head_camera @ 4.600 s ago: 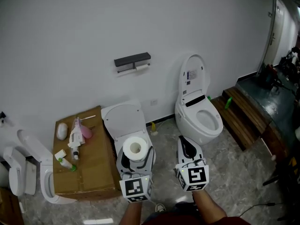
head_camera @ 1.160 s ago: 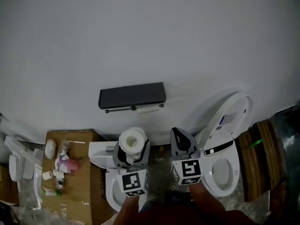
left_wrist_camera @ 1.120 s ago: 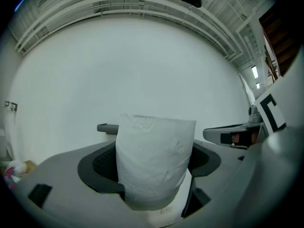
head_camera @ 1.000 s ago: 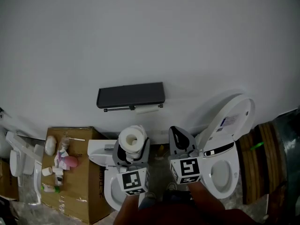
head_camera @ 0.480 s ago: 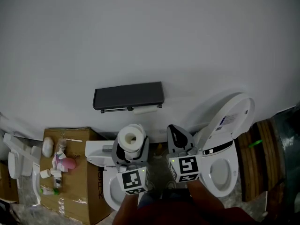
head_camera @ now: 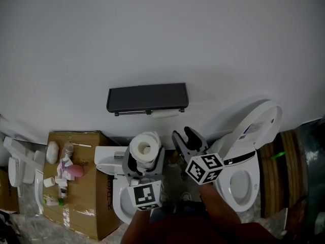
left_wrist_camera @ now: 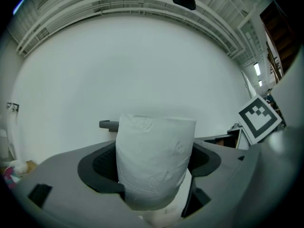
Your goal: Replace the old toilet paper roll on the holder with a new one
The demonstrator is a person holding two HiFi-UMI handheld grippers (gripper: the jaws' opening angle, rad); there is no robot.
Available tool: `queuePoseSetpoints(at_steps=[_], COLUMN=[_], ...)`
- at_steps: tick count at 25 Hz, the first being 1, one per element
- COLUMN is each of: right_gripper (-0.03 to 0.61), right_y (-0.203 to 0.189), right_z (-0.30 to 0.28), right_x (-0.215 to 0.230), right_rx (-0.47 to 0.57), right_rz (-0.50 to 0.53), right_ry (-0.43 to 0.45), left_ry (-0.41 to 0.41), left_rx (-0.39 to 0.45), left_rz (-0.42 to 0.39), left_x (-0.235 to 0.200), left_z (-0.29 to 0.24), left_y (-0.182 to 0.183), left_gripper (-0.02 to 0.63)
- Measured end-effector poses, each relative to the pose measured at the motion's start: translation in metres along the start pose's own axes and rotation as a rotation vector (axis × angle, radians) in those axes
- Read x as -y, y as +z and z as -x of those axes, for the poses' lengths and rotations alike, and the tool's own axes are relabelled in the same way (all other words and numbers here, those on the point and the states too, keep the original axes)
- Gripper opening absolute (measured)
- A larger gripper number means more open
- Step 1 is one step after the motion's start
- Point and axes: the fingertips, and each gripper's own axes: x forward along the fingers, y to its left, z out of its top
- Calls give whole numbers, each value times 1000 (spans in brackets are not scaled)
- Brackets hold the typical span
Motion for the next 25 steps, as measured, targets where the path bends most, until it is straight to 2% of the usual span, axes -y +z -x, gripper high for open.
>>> queuePoseSetpoints(at_steps=[5, 8, 10, 12, 18, 25], right_gripper=[269, 296, 296, 296, 296, 282], right_y=[-11, -15, -22, -26, -28, -25], right_z=[-29, -46, -55, -64, -88, -103], right_x=[8, 15, 23, 26, 29, 31], right_rx=[71, 128, 165, 206, 265, 288], right_rz=[-519, -709, -840, -937, -1002, -982], right_ry=[115, 155, 157, 166, 158, 114], left_ry=[21, 35, 45, 53, 68, 70], left_rx=[-7, -16, -22, -30, -36, -47], left_rz=[21, 9, -12, 0, -12, -8], left_x=[-13, -22, -28, -33, -47, -54], left_z=[3, 5, 6, 6, 5, 5], left_y=[-2, -4, -4, -5, -11, -14], left_gripper=[437, 437, 437, 437, 437, 437])
